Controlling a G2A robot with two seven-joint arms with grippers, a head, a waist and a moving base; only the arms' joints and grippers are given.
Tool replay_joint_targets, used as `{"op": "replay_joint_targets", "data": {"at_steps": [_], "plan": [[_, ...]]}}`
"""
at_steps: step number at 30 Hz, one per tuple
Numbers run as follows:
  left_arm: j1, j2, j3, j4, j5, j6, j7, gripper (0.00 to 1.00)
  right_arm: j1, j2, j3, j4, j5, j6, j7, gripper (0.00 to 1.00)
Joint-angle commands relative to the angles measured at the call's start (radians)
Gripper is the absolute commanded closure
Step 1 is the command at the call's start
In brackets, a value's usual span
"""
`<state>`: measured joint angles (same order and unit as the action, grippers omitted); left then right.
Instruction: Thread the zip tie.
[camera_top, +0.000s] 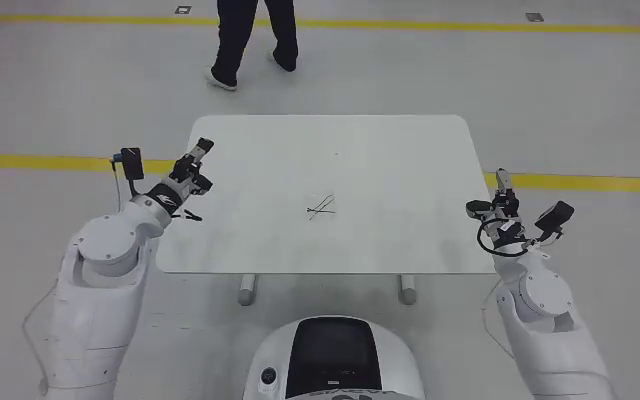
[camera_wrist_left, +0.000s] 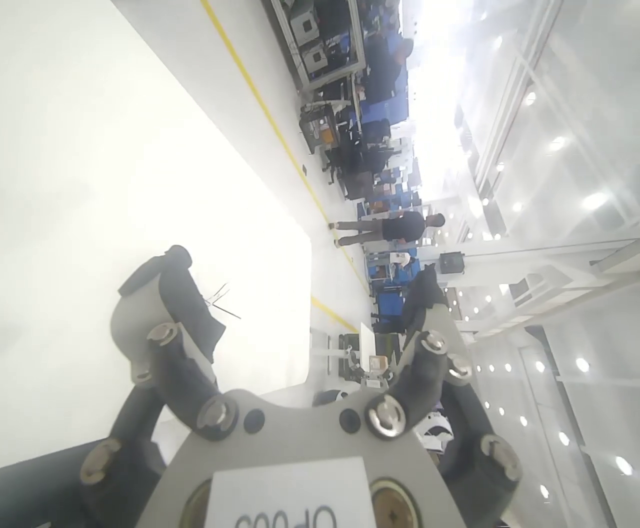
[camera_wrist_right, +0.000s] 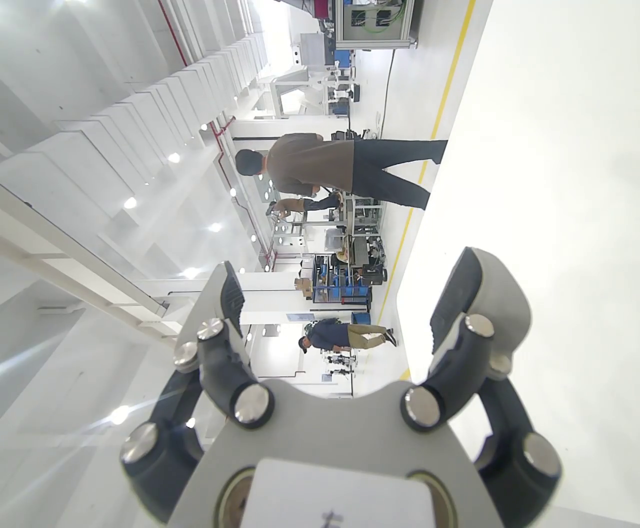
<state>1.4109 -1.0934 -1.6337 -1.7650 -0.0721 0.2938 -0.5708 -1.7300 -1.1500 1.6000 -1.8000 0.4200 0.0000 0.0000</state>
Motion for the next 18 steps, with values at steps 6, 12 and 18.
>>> {"op": "replay_joint_targets", "data": {"at_steps": [6,12,18], "plan": [[-0.262,0.017,0.070,0.231,0.013,0.023,-0.280,0.00,0.000,0.000,0.000,0.000,0.000,0.000,0.000,0.00],[-0.280,0.019,0.078,0.250,0.022,0.020,-0.306,0.00,0.000,0.000,0.000,0.000,0.000,0.000,0.000,0.00],[-0.281,0.017,0.091,0.246,0.006,0.017,-0.322,0.00,0.000,0.000,0.000,0.000,0.000,0.000,0.000,0.00]]}}
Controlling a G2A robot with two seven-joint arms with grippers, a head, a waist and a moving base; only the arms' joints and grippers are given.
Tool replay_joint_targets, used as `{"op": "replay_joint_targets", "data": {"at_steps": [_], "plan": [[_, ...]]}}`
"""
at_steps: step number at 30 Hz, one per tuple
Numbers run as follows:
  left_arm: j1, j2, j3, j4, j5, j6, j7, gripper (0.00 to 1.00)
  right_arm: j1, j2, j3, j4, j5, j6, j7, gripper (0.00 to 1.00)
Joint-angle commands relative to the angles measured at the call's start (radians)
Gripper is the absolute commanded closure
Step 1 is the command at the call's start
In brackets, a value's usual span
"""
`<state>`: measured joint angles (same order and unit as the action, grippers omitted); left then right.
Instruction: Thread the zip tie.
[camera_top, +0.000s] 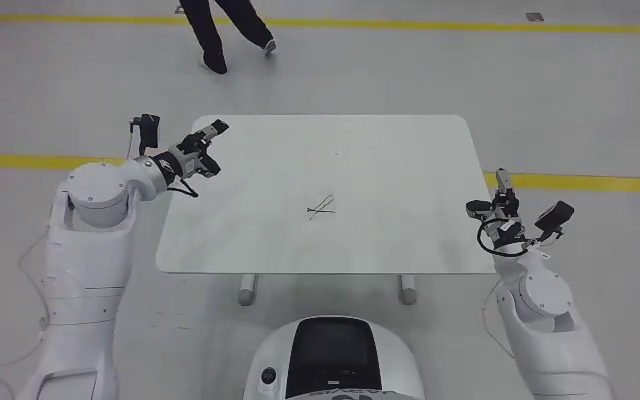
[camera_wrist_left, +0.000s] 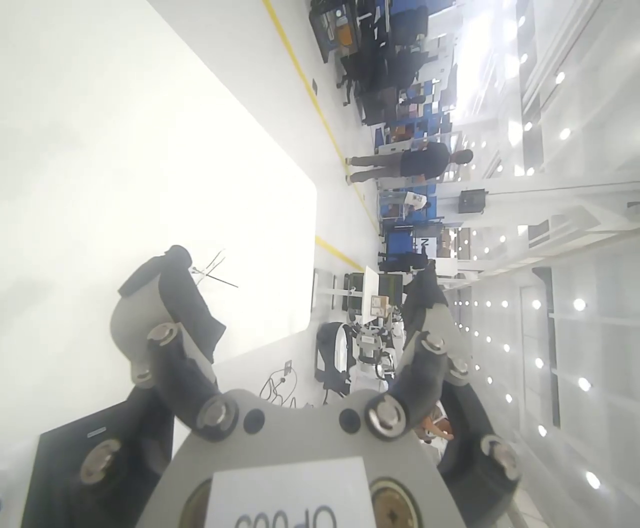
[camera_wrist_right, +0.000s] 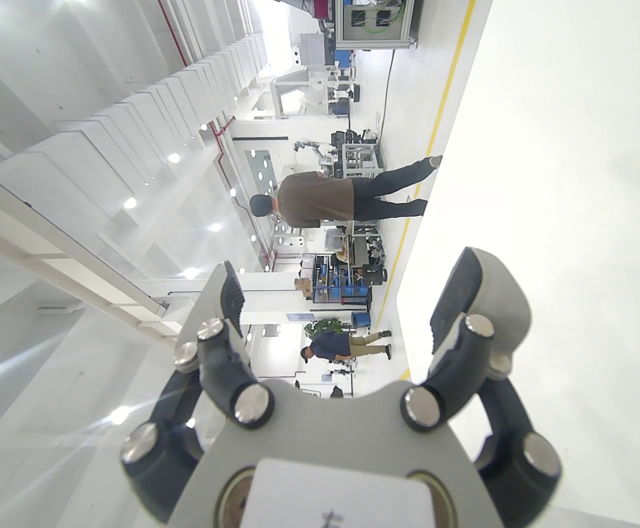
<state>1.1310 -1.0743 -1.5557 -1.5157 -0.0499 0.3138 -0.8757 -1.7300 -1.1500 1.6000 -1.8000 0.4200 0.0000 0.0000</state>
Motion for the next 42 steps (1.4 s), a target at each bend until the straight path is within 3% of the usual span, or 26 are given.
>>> {"op": "replay_joint_targets", "data": {"at_steps": [1,8,14,24,25,27,29,33,34,37,40,42], "plan": [[-0.017,-0.006,0.040,0.005,-0.046,-0.006,-0.036,0.00,0.000,0.000,0.000,0.000,0.000,0.000,0.000,0.00],[-0.132,-0.024,0.204,0.103,-0.111,-0.058,-0.121,0.00,0.000,0.000,0.000,0.000,0.000,0.000,0.000,0.00],[-0.224,-0.050,0.368,0.257,-0.133,-0.060,-0.185,0.00,0.000,0.000,0.000,0.000,0.000,0.000,0.000,0.00],[-0.237,-0.051,0.387,0.258,-0.100,-0.067,-0.170,0.00,0.000,0.000,0.000,0.000,0.000,0.000,0.000,0.00],[-0.251,-0.054,0.413,0.253,-0.070,-0.054,-0.168,0.00,0.000,0.000,0.000,0.000,0.000,0.000,0.000,0.00],[-0.299,-0.061,0.454,0.277,-0.053,-0.008,-0.178,0.00,0.000,0.000,0.000,0.000,0.000,0.000,0.000,0.00],[-0.341,-0.069,0.497,0.307,-0.034,0.007,-0.193,0.00,0.000,0.000,0.000,0.000,0.000,0.000,0.000,0.00],[-0.439,-0.096,0.603,0.392,-0.009,0.024,-0.239,0.00,0.000,0.000,0.000,0.000,0.000,0.000,0.000,0.00],[-0.471,-0.107,0.643,0.431,-0.001,0.025,-0.270,0.00,0.000,0.000,0.000,0.000,0.000,0.000,0.000,0.00],[-0.540,-0.140,0.728,0.527,0.000,0.021,-0.279,0.00,0.000,0.000,0.000,0.000,0.000,0.000,0.000,0.00],[-0.582,-0.170,0.788,0.623,-0.002,0.022,-0.263,0.00,0.000,0.000,0.000,0.000,0.000,0.000,0.000,0.00],[-0.582,-0.170,0.788,0.623,-0.002,0.022,-0.263,0.00,0.000,0.000,0.000,0.000,0.000,0.000,0.000,0.00]]}}
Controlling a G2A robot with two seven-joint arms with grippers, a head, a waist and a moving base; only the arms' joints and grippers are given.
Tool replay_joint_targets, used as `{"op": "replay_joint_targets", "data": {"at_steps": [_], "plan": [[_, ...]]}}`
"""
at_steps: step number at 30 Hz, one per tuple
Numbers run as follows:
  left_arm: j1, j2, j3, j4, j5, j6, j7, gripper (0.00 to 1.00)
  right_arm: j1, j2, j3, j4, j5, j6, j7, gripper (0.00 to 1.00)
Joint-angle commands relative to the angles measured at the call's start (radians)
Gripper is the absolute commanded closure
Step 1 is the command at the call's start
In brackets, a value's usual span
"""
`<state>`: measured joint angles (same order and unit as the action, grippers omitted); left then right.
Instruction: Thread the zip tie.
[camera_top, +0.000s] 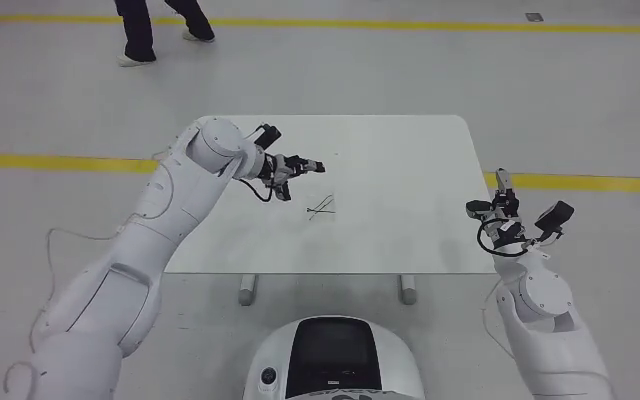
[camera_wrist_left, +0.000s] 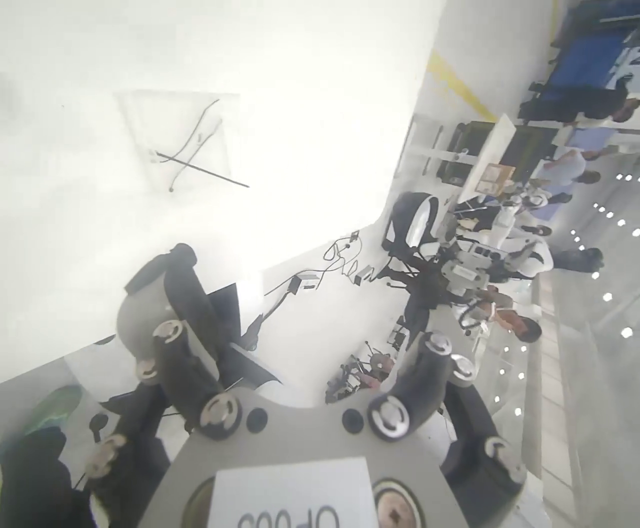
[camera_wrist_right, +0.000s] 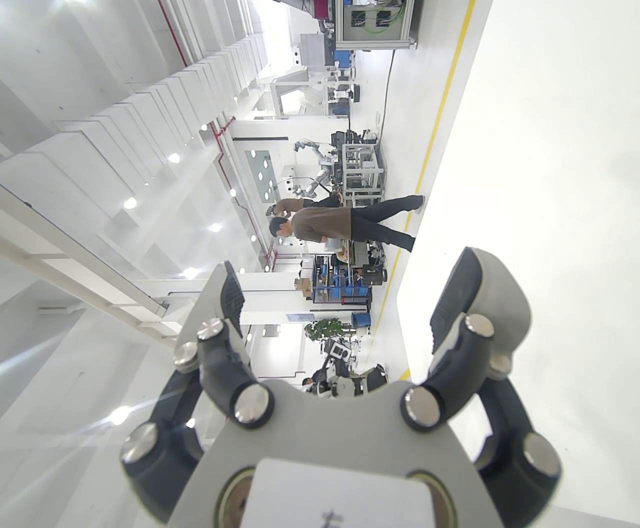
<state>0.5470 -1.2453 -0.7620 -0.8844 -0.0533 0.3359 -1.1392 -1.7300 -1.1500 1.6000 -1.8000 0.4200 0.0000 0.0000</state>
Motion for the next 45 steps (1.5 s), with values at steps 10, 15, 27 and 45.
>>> {"op": "replay_joint_targets", "data": {"at_steps": [10,15,27,45], "plan": [[0.010,-0.005,0.015,-0.019,0.013,-0.023,0.023,0.00,0.000,0.000,0.000,0.000,0.000,0.000,0.000,0.00],[-0.025,-0.045,0.090,0.055,0.011,-0.026,0.028,0.00,0.000,0.000,0.000,0.000,0.000,0.000,0.000,0.00],[-0.053,-0.080,0.130,0.128,-0.015,-0.027,0.054,0.00,0.000,0.000,0.000,0.000,0.000,0.000,0.000,0.00],[-0.051,-0.094,0.186,0.119,0.030,0.004,0.022,0.00,0.000,0.000,0.000,0.000,0.000,0.000,0.000,0.00]]}}
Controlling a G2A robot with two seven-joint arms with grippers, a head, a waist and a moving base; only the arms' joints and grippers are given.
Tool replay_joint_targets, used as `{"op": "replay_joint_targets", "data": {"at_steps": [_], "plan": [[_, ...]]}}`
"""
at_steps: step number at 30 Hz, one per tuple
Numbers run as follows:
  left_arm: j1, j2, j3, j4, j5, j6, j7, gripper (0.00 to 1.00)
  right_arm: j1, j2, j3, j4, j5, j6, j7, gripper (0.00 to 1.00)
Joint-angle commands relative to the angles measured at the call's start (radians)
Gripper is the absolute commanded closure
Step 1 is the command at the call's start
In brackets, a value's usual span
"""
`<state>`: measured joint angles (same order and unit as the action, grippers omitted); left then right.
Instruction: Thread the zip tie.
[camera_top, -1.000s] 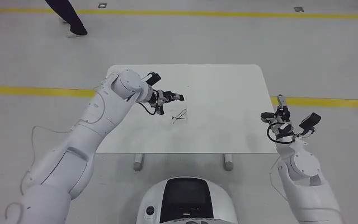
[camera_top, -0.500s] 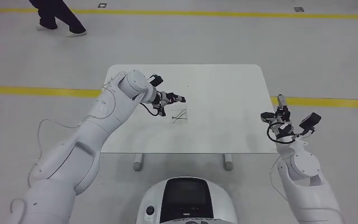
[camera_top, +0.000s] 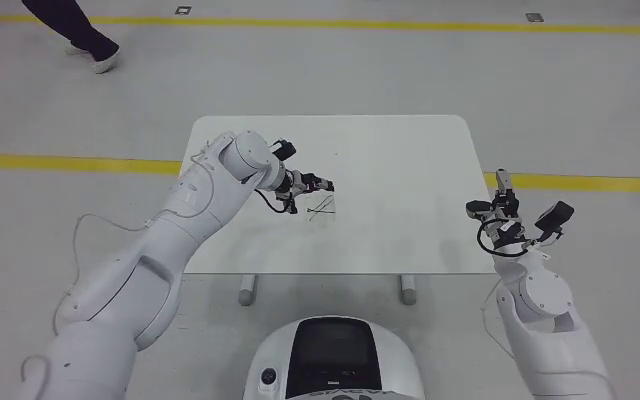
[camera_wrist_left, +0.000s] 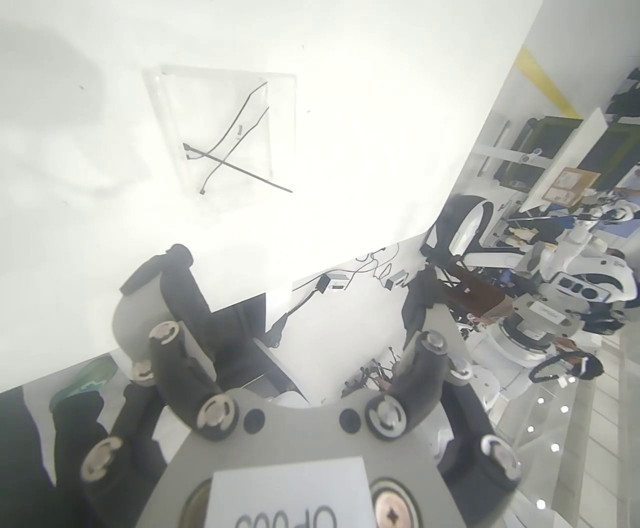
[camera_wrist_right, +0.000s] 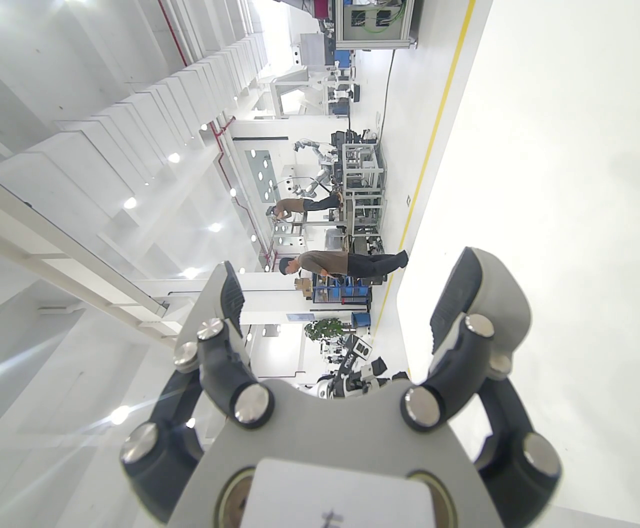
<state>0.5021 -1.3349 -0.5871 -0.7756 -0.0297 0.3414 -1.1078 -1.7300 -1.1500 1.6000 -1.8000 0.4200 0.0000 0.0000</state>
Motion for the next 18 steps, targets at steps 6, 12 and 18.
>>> {"op": "replay_joint_targets", "data": {"at_steps": [6,12,18], "plan": [[-0.045,-0.053,0.081,0.149,0.011,-0.001,-0.065,0.00,0.000,0.000,0.000,0.000,0.000,0.000,0.000,0.00],[-0.063,-0.075,0.100,0.203,0.008,-0.001,-0.063,0.00,0.000,0.000,0.000,0.000,0.000,0.000,0.000,0.00],[-0.064,-0.075,0.108,0.208,0.027,-0.001,-0.056,0.00,0.000,0.000,0.000,0.000,0.000,0.000,0.000,0.00]]}}
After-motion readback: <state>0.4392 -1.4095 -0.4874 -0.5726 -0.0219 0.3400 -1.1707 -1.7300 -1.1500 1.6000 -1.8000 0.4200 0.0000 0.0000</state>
